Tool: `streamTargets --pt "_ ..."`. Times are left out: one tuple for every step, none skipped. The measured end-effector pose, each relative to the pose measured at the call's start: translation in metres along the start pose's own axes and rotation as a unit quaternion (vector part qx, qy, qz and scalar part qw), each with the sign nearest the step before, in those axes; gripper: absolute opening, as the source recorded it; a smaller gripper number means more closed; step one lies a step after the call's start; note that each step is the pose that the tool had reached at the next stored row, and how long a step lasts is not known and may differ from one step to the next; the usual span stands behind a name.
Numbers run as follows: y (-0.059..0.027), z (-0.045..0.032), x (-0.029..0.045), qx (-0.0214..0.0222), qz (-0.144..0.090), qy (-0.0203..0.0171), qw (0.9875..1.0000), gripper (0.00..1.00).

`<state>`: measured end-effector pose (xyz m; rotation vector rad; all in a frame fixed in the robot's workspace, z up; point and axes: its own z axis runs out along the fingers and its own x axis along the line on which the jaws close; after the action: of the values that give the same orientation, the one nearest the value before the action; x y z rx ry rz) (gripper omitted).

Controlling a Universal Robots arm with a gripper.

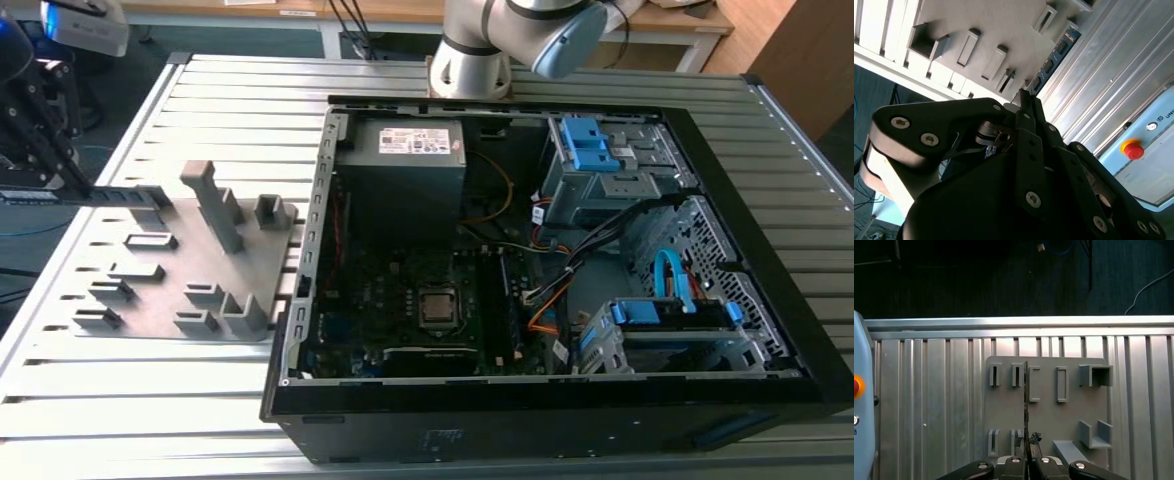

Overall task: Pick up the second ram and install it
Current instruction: 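Pick up the second ram and move it above second insertion slot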

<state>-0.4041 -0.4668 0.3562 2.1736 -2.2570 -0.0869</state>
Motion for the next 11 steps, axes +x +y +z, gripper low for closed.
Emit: streamTargets --pt "0.0000 -0.0010 0.0000 0.0000 0.000 0.0000 1.0000 0.14" --pt "0.0001 -0.0020 -0.0001 0.0000 0.000 0.0000 1.0000 0.14" --pt "0.0001 -0.0033 -0.0001 0.0000 0.000 0.0000 1.0000 0.14" --pt "0.0002 -0.0044 -0.0002 0.0000 0.000 0.0000 1.0000 0.14" --pt "0.0003 -0.0056 -0.0002 0.0000 0.000 0.0000 1.0000 0.14" --pt "0.0003 -0.0067 -0.0002 0.0000 0.000 0.0000 1.0000 0.14" --pt "0.0004 -0.0074 -0.0002 0.0000 0.000 -0.0001 1.0000 0.14" --pt "0.0004 -0.0082 -0.0003 0.0000 0.000 0.0000 1.0000 0.14" --pt "0.0004 -0.0089 -0.0003 0.0000 0.000 0.0000 1.0000 0.14" --pt "0.0004 -0.0097 -0.0003 0.0000 0.000 0.0000 1.0000 0.14" --pt "0.0005 -0.0105 -0.0004 0.0000 0.000 0.0000 1.0000 0.14"
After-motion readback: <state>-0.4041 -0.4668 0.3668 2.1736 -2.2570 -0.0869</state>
